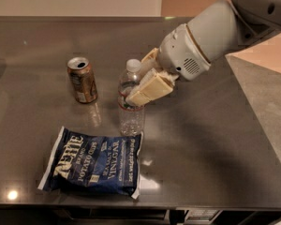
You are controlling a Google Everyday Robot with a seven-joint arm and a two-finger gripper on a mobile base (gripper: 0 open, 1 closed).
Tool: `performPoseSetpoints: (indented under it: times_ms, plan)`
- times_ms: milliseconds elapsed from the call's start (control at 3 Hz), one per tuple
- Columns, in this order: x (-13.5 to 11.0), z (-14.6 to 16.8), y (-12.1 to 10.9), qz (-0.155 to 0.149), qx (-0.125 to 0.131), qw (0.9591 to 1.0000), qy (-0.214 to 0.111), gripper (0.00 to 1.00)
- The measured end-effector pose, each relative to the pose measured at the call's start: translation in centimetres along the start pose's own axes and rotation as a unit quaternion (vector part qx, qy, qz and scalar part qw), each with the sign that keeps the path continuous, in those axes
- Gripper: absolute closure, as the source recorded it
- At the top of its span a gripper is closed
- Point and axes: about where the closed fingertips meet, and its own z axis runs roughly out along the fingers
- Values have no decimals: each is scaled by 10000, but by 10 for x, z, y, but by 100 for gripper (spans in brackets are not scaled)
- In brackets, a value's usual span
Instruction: Move water bottle near blue chip bag
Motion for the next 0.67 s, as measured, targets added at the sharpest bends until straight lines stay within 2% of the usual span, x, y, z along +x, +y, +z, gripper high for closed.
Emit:
performPoseSetpoints:
  times_ms: [333, 667]
  plan:
    - [-2, 1, 1, -19, -4, 10000, 5, 0]
    - [-2, 1, 1, -20, -4, 10000, 5, 0]
